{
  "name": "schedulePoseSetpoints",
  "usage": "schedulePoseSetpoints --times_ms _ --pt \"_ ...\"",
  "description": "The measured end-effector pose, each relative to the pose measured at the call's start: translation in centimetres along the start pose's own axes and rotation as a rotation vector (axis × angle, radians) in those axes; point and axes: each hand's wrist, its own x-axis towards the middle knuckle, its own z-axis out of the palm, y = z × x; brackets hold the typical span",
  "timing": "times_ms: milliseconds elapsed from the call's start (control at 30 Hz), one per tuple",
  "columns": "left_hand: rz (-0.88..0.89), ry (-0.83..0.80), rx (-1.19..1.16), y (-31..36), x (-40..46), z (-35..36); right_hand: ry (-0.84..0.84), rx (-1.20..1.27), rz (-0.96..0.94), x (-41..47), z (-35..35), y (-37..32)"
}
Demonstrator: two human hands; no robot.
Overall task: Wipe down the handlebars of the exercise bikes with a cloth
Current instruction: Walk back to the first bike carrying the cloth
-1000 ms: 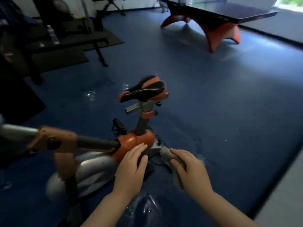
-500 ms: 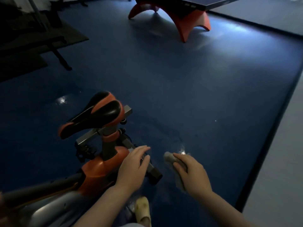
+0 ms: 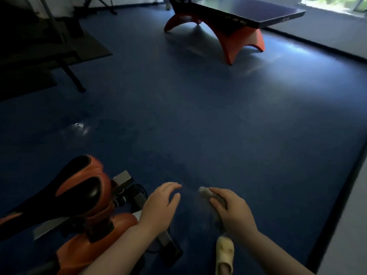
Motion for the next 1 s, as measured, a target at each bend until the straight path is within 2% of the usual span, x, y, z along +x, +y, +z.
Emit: schedulePoseSetpoints --times_ms 367,733,1000 --pt "-0.340 0.405 -0.197 5.1 9.3 4.5 -0.306 -0.108 -0.244 17.8 -7.0 5.0" --pt "-0.528 0.665 -0.252 0.8 16.8 1.2 -0.491 -0.092 -0.501 31.4 -2.0 -3.4" --pt "-0.590 0.688 -0.272 -3.2 25.4 -6.3 -0.603 -0.159 -0.483 42.4 3.1 -10.2"
